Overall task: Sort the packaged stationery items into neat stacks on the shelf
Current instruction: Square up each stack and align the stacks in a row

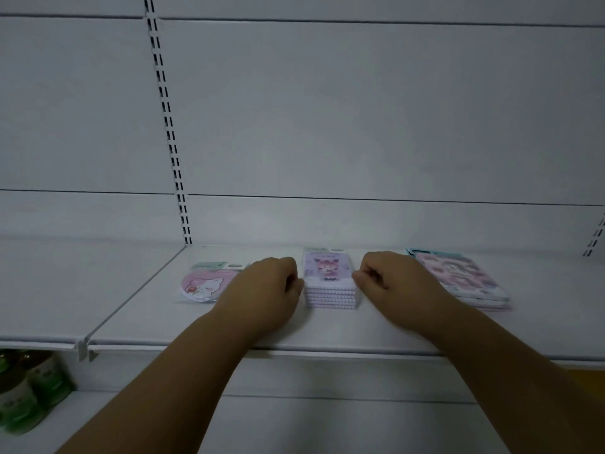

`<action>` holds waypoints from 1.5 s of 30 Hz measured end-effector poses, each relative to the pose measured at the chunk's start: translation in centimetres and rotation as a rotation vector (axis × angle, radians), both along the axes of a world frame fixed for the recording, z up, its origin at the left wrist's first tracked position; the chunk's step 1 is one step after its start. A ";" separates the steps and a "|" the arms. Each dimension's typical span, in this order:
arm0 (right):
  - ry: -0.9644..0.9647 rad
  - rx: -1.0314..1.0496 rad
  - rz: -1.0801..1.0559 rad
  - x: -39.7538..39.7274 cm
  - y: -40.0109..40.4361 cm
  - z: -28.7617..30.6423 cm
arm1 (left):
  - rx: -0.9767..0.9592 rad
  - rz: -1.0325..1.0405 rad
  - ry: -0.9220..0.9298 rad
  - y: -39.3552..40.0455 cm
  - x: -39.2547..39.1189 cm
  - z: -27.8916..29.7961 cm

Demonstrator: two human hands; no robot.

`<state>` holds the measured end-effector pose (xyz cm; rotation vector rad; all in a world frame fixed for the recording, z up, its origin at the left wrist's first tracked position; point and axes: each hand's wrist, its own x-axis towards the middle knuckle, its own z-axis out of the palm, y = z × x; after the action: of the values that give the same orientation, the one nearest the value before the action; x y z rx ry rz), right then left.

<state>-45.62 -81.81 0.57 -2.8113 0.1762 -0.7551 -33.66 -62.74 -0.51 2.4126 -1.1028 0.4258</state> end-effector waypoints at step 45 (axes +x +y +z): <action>0.074 0.222 -0.244 8.9 17.8 -2.3 | -0.075 -0.036 0.186 14.2 10.4 -1.6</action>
<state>-36.72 -64.03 -1.74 -2.6348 0.5873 -0.6363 -23.25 -48.53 -2.16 2.3102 -1.0285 0.2216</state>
